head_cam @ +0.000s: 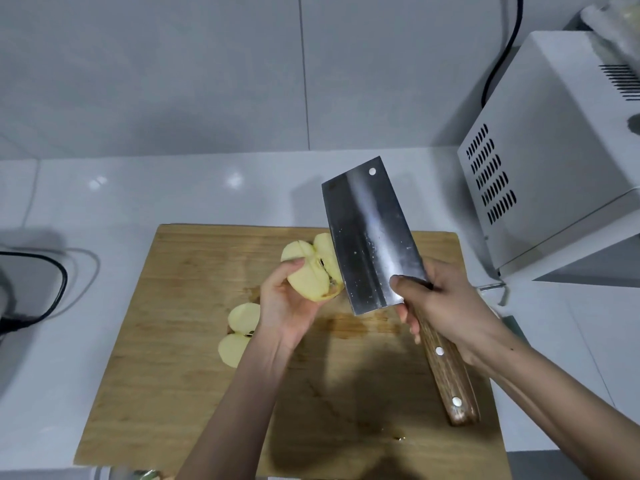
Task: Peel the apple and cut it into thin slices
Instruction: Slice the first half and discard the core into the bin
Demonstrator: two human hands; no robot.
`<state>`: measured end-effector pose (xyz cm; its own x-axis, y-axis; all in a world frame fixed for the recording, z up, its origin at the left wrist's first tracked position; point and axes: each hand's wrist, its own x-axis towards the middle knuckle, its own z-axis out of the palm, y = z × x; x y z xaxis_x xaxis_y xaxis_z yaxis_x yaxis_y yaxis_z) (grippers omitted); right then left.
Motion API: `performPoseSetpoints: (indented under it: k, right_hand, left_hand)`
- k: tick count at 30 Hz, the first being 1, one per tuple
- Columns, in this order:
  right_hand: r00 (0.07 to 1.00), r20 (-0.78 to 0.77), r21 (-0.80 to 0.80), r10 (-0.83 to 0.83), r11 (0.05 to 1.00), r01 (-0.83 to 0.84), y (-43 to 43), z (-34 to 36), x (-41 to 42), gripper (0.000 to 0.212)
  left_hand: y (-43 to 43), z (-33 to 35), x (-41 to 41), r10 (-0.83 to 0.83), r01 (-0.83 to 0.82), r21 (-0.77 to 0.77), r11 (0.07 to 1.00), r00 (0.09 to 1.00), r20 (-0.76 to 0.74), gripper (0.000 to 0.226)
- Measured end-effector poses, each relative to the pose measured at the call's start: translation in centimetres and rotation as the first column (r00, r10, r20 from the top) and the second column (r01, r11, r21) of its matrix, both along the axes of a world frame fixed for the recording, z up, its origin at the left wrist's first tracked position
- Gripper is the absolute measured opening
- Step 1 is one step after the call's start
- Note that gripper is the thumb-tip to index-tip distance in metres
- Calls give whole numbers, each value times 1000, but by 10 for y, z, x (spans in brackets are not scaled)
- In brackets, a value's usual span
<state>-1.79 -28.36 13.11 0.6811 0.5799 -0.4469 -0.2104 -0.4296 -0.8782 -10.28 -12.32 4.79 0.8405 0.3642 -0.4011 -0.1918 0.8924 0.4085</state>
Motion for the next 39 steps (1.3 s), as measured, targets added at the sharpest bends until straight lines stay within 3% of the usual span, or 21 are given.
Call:
performPoseSetpoints:
  k: [11, 17, 21, 28, 34, 39]
  right_hand:
    - [994, 92, -49, 59, 997, -55, 5, -12, -5, 5]
    - [992, 72, -73, 99, 993, -94, 9, -15, -7, 7]
    - [999, 46, -54, 19, 998, -16, 15, -19, -17, 11]
    - [985, 171, -22, -25, 999, 29, 16, -22, -34, 10]
    - [993, 103, -84, 50, 996, -42, 15, -17, -22, 11]
    - [993, 56, -87, 105, 991, -100, 11, -13, -13, 8]
  left_hand:
    - [-2, 9, 0, -41, 60, 94, 994, 979, -199, 25]
    - [-2, 9, -1, -73, 88, 43, 995, 958, -277, 25]
    - [-15, 10, 2, 41, -36, 23, 999, 962, -269, 17]
    - [-25, 7, 3, 175, -184, -16, 983, 955, -241, 19]
    - [-13, 11, -2, -21, 50, 124, 991, 974, -226, 30]
    - [0, 9, -7, -142, 190, 144, 971, 946, -291, 41]
